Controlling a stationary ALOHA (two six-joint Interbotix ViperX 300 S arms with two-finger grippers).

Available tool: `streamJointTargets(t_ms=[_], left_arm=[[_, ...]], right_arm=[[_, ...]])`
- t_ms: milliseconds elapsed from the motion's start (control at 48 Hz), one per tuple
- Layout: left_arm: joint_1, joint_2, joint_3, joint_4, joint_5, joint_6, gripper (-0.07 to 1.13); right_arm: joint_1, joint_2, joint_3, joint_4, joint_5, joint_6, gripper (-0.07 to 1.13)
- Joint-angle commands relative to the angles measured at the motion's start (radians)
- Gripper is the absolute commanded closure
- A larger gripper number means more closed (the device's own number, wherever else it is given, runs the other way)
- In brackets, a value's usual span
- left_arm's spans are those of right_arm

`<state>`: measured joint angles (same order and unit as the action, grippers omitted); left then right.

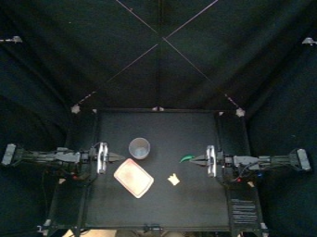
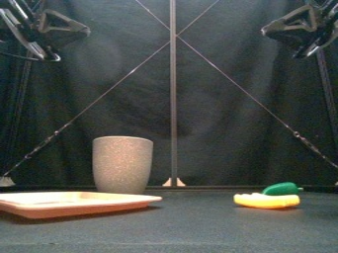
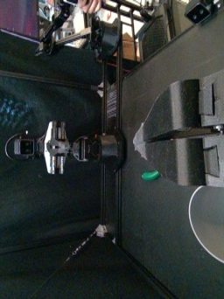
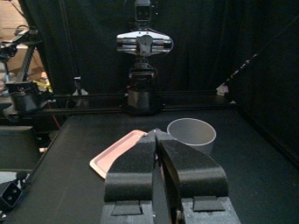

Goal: Pick the green pepper then place it on the pink plate
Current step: Pick the green pepper

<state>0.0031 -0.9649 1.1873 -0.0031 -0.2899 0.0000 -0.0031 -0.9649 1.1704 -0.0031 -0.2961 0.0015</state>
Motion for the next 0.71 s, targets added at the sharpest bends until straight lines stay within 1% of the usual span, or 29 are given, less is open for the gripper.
streamJointTargets(t_ms=[21,83,146,312,396,500,604,708], left_arm=[[0.003,0.011,-0.028,0.005,0.020,0.005,1.02],[0.008,0.008,-0.028,0.005,0.043,0.003,1.02],[0.014,0.006,-0.028,0.005,0.077,0.003,1.01],[0.057,0.005,-0.029,0.008,0.201,0.005,1.01],[0.087,0.005,-0.029,0.005,0.255,0.003,1.01],[0.115,0.005,-0.028,0.000,0.301,0.002,1.01],[0.130,0.005,-0.023,-0.008,0.307,0.003,1.01],[0.132,0.006,-0.023,-0.009,0.307,0.003,1.01]], right_arm=[[0.006,0.026,0.008,0.041,0.029,0.017,0.92],[-0.002,0.046,0.011,0.104,0.118,0.043,0.92],[-0.021,0.072,0.011,0.140,0.215,0.060,0.92],[-0.078,0.160,0.014,0.170,0.449,0.089,0.90],[-0.103,0.204,0.020,0.172,0.511,0.110,0.83],[-0.147,0.256,0.023,0.181,0.552,0.149,0.65],[-0.206,0.298,0.021,0.164,0.554,0.186,0.36],[-0.244,0.327,0.018,0.112,0.549,0.195,0.12]])
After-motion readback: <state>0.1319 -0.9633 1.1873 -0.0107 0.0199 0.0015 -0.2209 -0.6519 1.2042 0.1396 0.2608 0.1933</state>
